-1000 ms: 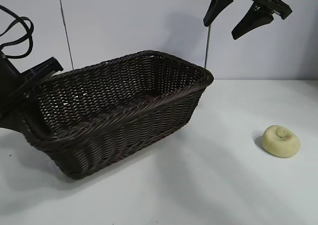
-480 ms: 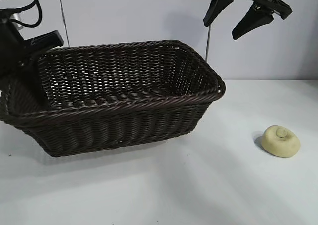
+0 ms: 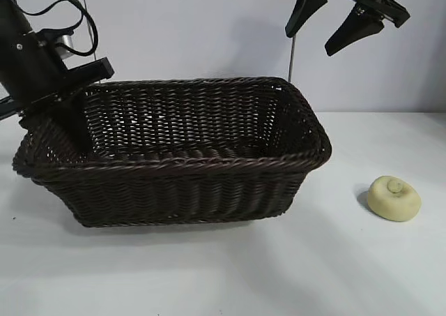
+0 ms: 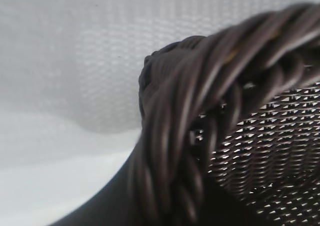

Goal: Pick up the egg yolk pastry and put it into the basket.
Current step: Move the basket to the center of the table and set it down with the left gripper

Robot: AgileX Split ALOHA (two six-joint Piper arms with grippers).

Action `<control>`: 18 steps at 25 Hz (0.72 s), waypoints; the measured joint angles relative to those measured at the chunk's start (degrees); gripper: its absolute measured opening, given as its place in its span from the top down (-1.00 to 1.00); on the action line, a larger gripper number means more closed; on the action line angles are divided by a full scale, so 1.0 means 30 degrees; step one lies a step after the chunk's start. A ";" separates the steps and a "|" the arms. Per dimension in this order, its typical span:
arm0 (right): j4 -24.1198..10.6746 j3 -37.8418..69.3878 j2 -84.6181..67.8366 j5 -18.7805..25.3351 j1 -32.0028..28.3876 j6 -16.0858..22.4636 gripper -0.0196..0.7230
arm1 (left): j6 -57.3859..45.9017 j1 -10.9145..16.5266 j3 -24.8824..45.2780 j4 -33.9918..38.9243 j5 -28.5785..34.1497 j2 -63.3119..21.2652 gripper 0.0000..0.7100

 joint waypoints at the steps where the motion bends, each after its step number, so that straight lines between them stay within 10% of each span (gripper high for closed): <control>1: 0.0000 0.0000 0.0000 0.0000 0.0000 0.0000 -0.38 | 0.0203 0.0000 -0.0141 0.0000 0.0082 0.0209 0.71; 18: 0.0000 0.0000 0.0000 0.0073 0.0000 0.0000 -0.38 | 0.1109 -0.1419 -0.1124 0.0020 -0.0575 0.2433 0.71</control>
